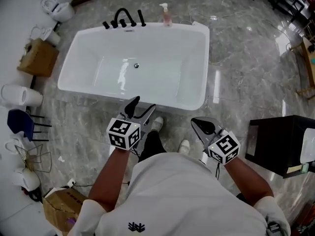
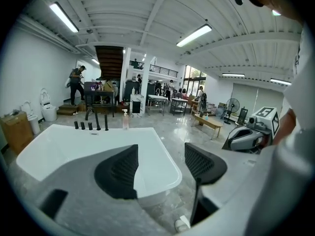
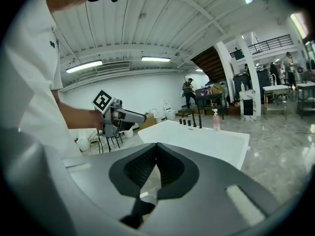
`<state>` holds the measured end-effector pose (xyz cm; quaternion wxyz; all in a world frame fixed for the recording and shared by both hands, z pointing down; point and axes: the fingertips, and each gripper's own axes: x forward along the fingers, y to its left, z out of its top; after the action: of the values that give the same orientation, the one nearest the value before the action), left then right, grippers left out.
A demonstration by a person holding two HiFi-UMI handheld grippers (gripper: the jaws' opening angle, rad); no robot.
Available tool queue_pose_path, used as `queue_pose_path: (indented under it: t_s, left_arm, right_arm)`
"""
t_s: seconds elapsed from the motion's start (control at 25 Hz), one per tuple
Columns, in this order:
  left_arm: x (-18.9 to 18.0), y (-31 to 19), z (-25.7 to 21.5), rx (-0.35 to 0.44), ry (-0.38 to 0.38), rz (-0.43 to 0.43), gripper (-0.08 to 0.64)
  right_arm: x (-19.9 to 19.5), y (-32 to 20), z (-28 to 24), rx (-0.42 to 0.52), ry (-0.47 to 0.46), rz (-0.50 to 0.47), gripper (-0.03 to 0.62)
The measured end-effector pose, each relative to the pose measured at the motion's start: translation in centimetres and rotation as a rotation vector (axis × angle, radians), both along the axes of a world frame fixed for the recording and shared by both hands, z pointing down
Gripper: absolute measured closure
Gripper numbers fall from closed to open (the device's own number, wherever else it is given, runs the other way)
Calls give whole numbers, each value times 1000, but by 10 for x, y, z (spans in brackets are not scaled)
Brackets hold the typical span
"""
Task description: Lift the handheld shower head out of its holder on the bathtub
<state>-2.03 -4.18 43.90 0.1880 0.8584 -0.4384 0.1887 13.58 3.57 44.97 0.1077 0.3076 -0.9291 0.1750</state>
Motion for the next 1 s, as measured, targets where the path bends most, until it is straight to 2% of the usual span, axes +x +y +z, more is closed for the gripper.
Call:
queue_pose_path:
  t_s: [0.28,0.44,0.56,0.8,1.0]
  left_arm:
    - [-19,-95,11,15,8,94,261]
    - [-37,-166,23,7,13,148,266]
    - [-51,-220,32,9,11,183,268]
    - [-80,-330,58,9,-15,192,278]
    - [-106,-419,86,10,-47,154,279]
  right_arm:
    - [-1,-60,7,-1,42,152,578]
    - [-16,-104,5,-26,39,276,578]
    - [-36,-135,7,-46,55,327,578]
    - [-67,-181,18,-102,67,427,578]
    - [-79,-202,29,-162,89,509,578]
